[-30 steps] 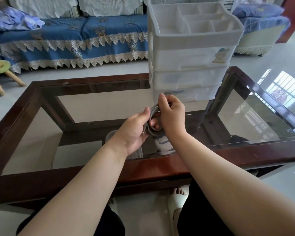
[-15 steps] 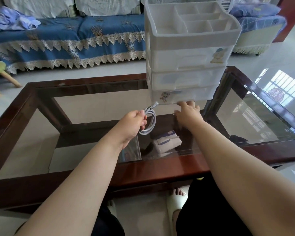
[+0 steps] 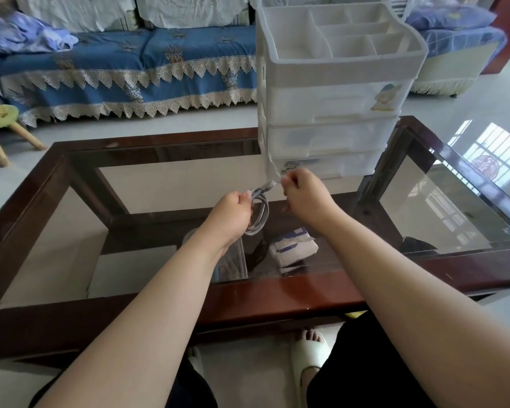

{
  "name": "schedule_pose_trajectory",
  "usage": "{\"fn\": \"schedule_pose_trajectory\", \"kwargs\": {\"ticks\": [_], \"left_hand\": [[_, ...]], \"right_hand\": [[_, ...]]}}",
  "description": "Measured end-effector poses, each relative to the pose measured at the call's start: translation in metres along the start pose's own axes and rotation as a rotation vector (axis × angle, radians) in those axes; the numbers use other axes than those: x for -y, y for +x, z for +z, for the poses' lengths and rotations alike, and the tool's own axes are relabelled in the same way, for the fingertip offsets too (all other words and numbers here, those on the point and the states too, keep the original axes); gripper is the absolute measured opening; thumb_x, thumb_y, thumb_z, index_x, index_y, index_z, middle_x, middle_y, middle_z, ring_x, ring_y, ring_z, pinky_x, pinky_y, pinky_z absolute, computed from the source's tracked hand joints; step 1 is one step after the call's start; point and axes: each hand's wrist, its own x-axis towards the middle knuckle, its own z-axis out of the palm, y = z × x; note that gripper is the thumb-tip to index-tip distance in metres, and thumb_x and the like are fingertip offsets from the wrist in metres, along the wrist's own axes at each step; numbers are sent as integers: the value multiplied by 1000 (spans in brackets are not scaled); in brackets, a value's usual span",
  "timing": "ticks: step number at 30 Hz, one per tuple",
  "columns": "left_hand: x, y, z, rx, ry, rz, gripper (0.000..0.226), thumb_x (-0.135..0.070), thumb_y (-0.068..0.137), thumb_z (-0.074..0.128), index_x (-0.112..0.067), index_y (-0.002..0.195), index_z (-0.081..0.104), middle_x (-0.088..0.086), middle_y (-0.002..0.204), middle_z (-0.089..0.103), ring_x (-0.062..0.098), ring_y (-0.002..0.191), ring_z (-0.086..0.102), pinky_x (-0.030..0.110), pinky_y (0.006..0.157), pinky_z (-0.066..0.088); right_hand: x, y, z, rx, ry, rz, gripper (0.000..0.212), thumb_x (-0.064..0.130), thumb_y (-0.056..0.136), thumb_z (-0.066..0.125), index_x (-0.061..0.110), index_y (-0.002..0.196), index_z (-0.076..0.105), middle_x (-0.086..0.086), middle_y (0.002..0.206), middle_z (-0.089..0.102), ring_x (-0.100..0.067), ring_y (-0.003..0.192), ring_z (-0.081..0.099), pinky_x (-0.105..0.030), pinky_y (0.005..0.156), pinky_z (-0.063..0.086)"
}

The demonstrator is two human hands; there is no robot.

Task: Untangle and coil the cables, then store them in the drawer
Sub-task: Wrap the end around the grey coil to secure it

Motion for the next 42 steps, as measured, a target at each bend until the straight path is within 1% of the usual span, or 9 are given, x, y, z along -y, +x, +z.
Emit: {"fn": "schedule_pose_trajectory", "kwargs": {"ticks": [4,14,18,20,22,24,28,35,42], "left_hand": [[-4,0,4,-1,-2,38,39,-39,104,30,-12,93,57,3,77,52,21,77,51,41,77,45],[-2,-5,-2,99,15,129,36,-36,104,35,-14,86,57,1,70,49,20,71,48,38,70,39],[-4,-6,-7,146,51,153,34,-33,103,39,-18,76,52,2,67,45,21,68,44,39,68,37],[-6,-7,-13,220,113,198,32,-34,103,39,-20,77,52,2,69,47,19,67,44,39,68,38],[-8,-9,-19,298,202,246,31,-35,103,39,-22,78,53,-1,71,49,15,67,45,39,68,39],[-9,-10,-24,334,219,292,32,-36,103,39,-18,80,52,-1,70,46,13,65,42,39,65,37],[-8,-11,-32,323,182,334,34,-35,103,39,-11,81,50,1,68,42,15,63,39,39,62,35],[-10,-15,-26,278,-56,119,27,-24,103,44,-11,87,63,-2,68,68,14,65,60,24,67,52],[-11,-16,-36,407,-508,-216,13,-19,97,54,-15,87,61,6,73,73,13,60,70,18,49,51]], "right_hand": [[21,-25,11,81,-80,-61,31,21,98,45,14,69,52,2,61,53,-16,56,53,-27,56,38],[29,-40,1,102,66,-18,19,27,88,61,12,78,66,-5,68,67,-27,64,65,-43,62,58],[22,-36,-13,135,-50,-67,25,38,78,71,16,80,59,1,72,63,-17,64,58,-36,59,52],[18,-34,-22,124,-209,-129,39,48,75,72,21,98,56,5,87,59,-14,77,56,-32,63,47],[16,-31,-27,164,-411,-247,52,52,79,67,26,122,54,0,115,52,-18,108,48,-34,85,45],[14,-31,-25,257,-490,-383,42,47,88,57,22,122,59,-4,123,53,-24,119,44,-38,97,40],[14,-35,-13,363,-272,-324,26,36,96,50,14,82,53,1,74,58,-16,67,53,-31,61,40],[12,-32,-4,167,-517,-516,32,37,98,43,7,103,54,-11,92,66,-32,84,58,-35,60,34],[10,-30,-6,121,-545,-616,32,38,96,48,7,98,51,-9,92,63,-32,82,57,-33,58,28]]}}
